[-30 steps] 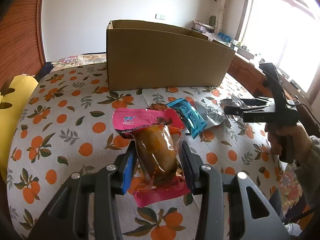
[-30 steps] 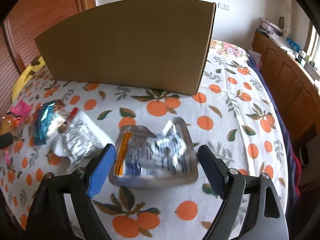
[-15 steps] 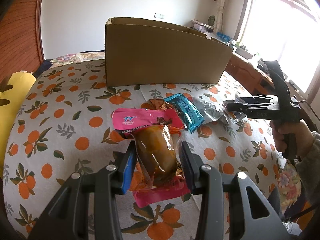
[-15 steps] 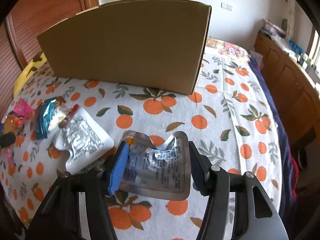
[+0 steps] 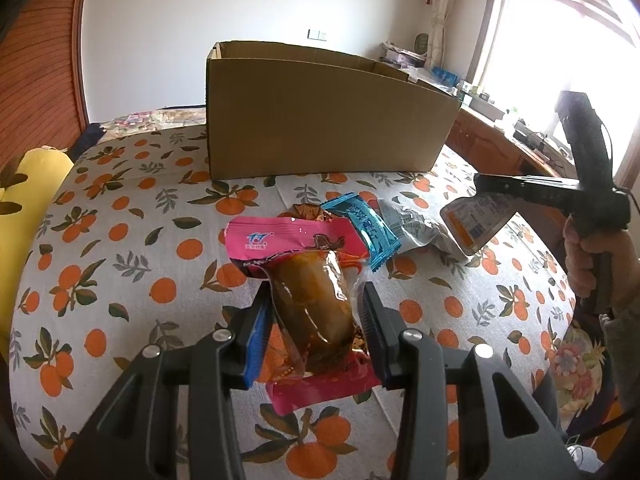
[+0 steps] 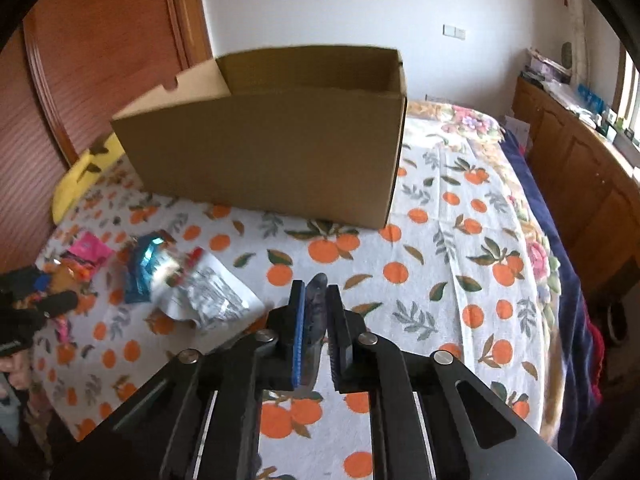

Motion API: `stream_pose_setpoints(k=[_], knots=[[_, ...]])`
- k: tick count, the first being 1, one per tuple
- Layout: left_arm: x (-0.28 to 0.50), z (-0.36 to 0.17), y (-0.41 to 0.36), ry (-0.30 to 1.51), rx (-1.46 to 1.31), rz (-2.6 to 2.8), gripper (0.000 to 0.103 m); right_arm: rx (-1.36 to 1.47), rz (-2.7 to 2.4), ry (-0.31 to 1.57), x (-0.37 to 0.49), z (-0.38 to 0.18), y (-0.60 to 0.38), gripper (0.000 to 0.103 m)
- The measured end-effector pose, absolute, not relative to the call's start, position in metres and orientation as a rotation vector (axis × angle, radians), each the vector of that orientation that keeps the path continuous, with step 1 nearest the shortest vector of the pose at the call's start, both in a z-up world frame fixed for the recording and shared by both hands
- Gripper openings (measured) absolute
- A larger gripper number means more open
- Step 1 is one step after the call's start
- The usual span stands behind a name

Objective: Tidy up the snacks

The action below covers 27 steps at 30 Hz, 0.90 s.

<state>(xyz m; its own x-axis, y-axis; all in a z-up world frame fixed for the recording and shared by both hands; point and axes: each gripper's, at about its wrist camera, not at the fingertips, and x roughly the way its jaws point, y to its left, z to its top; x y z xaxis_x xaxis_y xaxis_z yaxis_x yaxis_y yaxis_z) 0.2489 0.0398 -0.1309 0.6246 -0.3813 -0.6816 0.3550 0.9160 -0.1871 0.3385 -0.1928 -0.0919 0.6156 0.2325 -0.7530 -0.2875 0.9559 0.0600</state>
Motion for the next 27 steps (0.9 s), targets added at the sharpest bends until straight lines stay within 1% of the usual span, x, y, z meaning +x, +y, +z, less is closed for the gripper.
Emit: stream_pose_setpoints(k=[10, 27], knots=[[0.246, -0.119, 0.040, 0.763, -0.039, -0.425, 0.042, -0.131, 0.315, 0.815, 0.327, -0.078, -0.173, 0.002], [0.253, -0.087, 0.033, 0.703, -0.011, -0.432, 0.042, -0.209, 0.329, 0.746, 0.318, -0.040, -0.166, 0.002]])
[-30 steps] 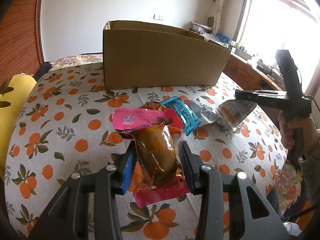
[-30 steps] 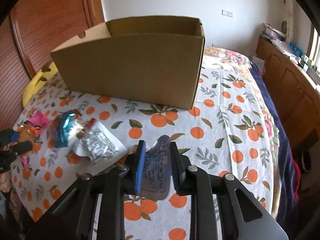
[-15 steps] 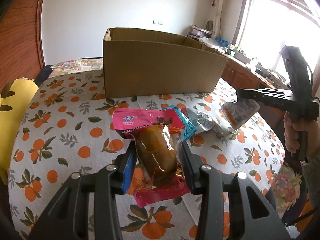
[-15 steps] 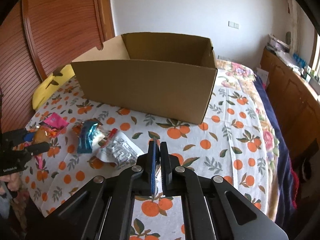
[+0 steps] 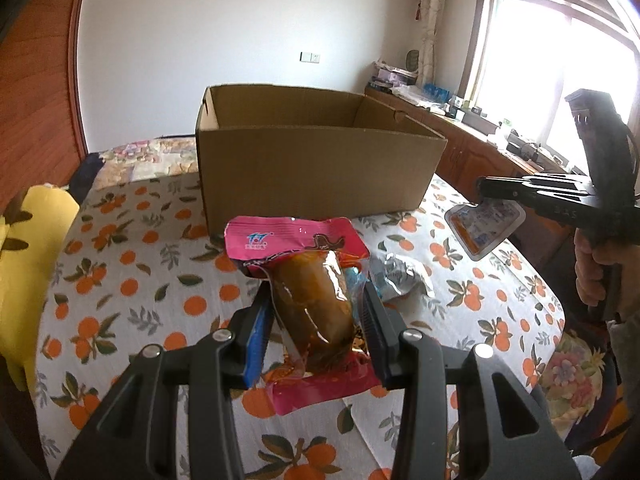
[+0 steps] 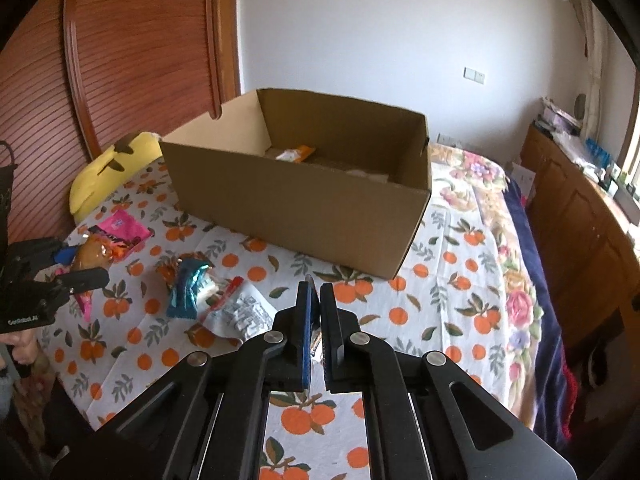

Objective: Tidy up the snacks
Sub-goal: 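Carry the pink sausage pack over the box with the left tool and open it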

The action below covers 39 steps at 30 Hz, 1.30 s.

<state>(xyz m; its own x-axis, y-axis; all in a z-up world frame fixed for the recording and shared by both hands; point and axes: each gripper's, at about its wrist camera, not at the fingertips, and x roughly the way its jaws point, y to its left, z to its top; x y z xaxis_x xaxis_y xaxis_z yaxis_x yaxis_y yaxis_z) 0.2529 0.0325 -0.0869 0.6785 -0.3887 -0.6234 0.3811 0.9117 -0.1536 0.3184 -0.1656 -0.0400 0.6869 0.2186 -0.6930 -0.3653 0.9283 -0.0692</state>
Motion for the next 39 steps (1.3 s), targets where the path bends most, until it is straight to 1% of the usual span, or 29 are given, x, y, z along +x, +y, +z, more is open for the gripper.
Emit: stream_pose_setpoints(k=[12, 31, 39], knots=[[0.260, -0.066, 0.029, 0.672, -0.001, -0.456, 0.042, -0.227, 0.326, 0.714, 0.313, -0.019, -0.162, 0.002], [0.252, 0.005, 0.021, 0.564, 0.035, -0.463, 0.042, -0.249, 0.318, 0.606, 0.289, 0.043, -0.159, 0.002], [0.273, 0.019, 0.013, 0.544, 0.071, -0.459, 0.042, -0.267, 0.339, 0.547, 0.299, 0.068, -0.149, 0.002]])
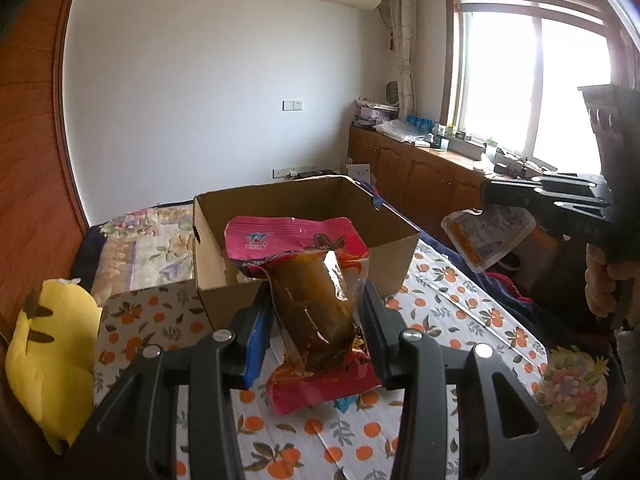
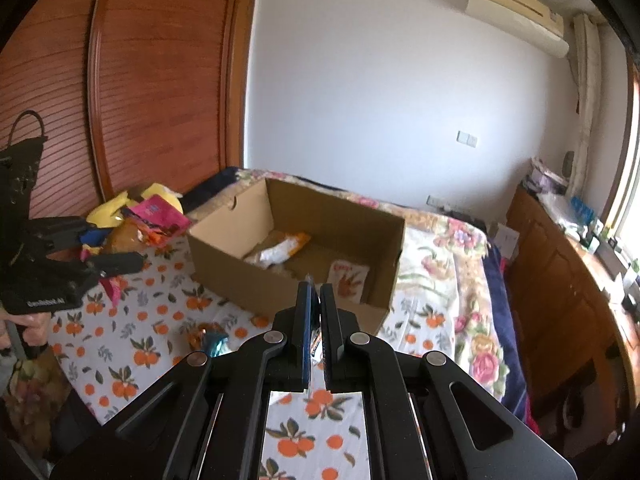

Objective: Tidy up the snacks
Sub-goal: 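Carry the pink sausage pack over the box with the left tool and open it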

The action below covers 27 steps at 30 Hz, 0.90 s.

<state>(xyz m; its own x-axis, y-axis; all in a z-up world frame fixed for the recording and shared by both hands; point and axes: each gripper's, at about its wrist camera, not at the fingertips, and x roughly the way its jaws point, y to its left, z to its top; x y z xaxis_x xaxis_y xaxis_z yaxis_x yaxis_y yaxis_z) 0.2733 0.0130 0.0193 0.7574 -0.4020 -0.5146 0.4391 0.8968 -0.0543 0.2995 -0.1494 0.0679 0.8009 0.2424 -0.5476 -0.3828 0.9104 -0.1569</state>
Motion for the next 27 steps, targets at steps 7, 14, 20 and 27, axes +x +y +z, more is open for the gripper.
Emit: stream_pose_setpoints(k=[7, 14, 20, 27], knots=[[0.309, 0.020, 0.003, 0.533, 0.089, -0.471, 0.042, -0.281, 0.363, 0.535, 0.332, 0.067, -0.138, 0.002], [0.355, 0.017, -0.005, 0.519, 0.102, -0.477, 0.042, -0.324, 0.369, 0.532, 0.376, 0.058, -0.131, 0.002], [0.400, 0.008, -0.004, 0.524, 0.077, -0.472, 0.042, -0.345, 0.368, 0.524, 0.413, 0.051, -0.123, 0.002], [0.429, -0.012, -0.005, 0.545, 0.067, -0.465, 0.042, -0.323, 0.376, 0.540, 0.447, 0.027, -0.118, 0.002]])
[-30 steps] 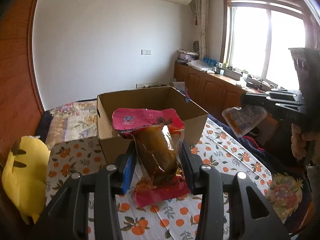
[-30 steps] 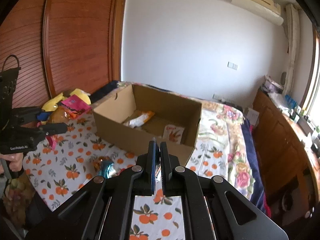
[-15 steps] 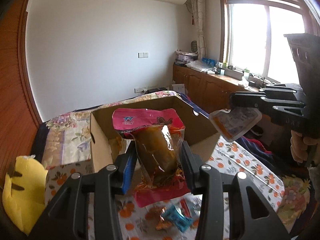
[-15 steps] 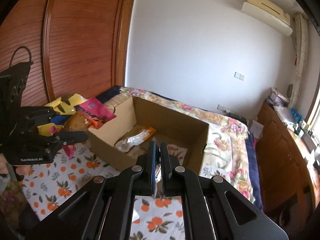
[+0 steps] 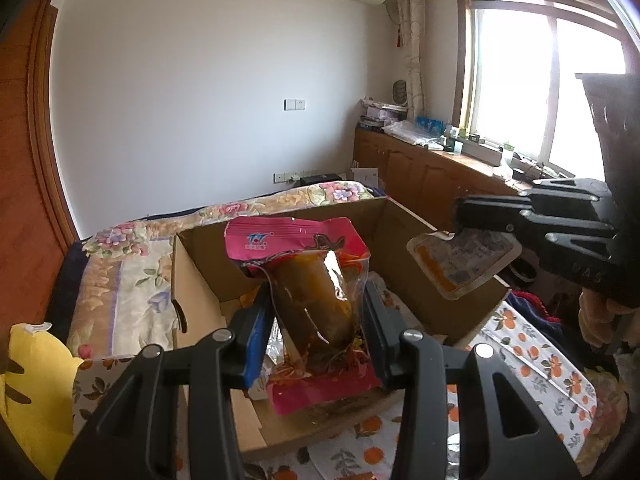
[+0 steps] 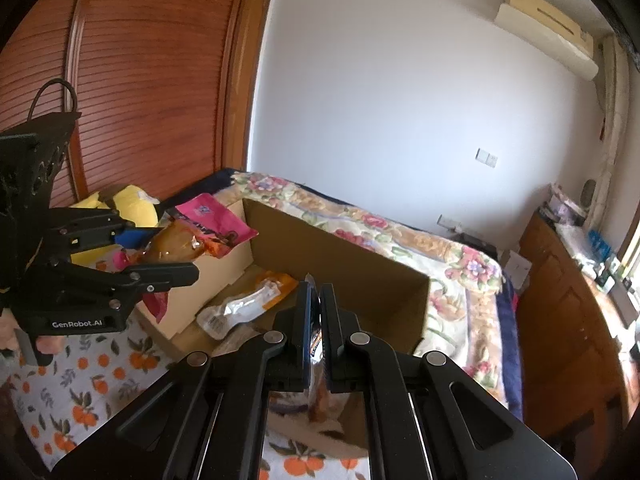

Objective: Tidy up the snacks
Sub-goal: 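Carry the pink sausage pack over the box with the left tool and open it, then withdraw both tools from the box back toward the remaining snacks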

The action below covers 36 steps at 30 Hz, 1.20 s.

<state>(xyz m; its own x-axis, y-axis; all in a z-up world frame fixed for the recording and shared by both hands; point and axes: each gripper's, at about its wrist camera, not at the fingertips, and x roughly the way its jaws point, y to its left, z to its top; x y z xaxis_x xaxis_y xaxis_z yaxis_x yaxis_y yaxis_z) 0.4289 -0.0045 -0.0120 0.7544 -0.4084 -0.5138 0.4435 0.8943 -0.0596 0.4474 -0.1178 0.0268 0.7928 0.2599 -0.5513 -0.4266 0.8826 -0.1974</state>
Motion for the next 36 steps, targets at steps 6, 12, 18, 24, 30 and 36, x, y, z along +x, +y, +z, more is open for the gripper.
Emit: stream_pose_setpoints(k=[6, 12, 18, 24, 30, 36], knots=[[0.439, -0.030, -0.005, 0.579, 0.065, -0.467, 0.043, -0.302, 0.382, 0.598, 0.468, -0.007, -0.116, 0.002], [0.446, -0.039, -0.007, 0.606, 0.061, -0.467, 0.045, -0.301, 0.370, 0.646, 0.481, -0.034, -0.116, 0.002], [0.444, -0.042, -0.008, 0.620, 0.075, -0.461, 0.049, -0.290, 0.365, 0.675, 0.484, -0.047, -0.118, 0.003], [0.438, -0.040, -0.009, 0.632, 0.079, -0.470, 0.052, -0.285, 0.356, 0.694, 0.481, -0.053, -0.121, 0.007], [0.437, -0.040, -0.016, 0.653, 0.139, -0.467, 0.061, -0.274, 0.358, 0.687, 0.468, -0.048, -0.122, 0.015], [0.434, -0.031, -0.017, 0.634, 0.153, -0.435, 0.063, -0.282, 0.366, 0.662, 0.449, -0.038, -0.122, 0.016]])
